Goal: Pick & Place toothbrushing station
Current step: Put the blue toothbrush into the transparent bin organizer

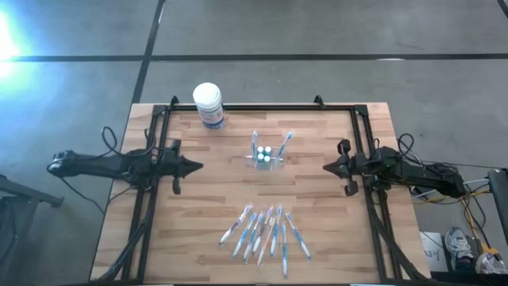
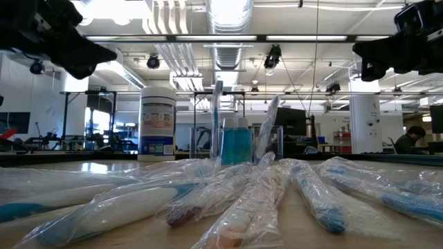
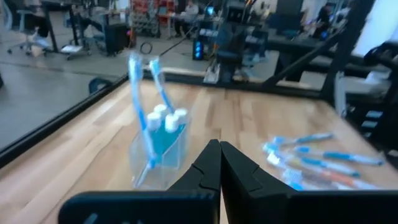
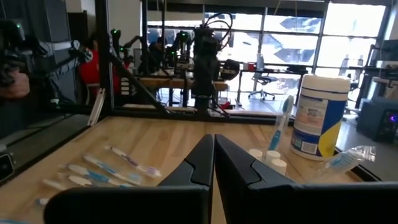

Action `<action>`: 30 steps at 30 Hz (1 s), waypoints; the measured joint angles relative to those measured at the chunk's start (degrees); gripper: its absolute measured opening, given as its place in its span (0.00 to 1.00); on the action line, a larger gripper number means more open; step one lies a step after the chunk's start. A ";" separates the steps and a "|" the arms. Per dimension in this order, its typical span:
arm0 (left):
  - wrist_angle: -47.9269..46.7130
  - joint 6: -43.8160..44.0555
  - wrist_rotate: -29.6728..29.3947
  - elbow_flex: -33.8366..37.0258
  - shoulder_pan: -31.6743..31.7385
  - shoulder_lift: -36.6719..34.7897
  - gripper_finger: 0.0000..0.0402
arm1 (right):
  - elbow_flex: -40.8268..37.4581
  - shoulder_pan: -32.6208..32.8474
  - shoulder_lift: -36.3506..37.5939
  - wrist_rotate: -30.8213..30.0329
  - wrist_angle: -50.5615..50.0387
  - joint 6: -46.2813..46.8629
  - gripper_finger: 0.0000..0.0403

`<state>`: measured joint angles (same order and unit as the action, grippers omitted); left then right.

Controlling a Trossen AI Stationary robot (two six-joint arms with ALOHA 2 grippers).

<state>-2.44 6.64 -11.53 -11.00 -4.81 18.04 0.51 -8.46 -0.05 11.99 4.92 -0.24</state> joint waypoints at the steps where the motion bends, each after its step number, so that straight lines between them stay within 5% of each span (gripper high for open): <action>1: 1.30 0.67 0.00 -0.28 -0.40 1.00 0.00 | 0.00 -0.01 0.03 0.00 0.01 -0.11 0.02; 10: 1.14 9.97 -3.62 -10.23 -7.54 17.31 0.00 | 0.00 -0.01 -0.04 0.04 -1.77 2.03 0.02; 20: -4.85 22.74 -12.32 -32.13 -19.38 48.17 0.02 | 0.01 -0.04 -0.03 0.03 -2.48 1.35 0.02; 30: -33.65 36.89 -12.99 -64.69 -22.26 78.90 0.28 | 3.54 -0.05 -0.52 -0.10 -3.97 -0.03 0.02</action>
<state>-36.09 43.53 -24.52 -75.69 -27.07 96.94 4.06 -8.51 -0.57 11.89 0.95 -0.28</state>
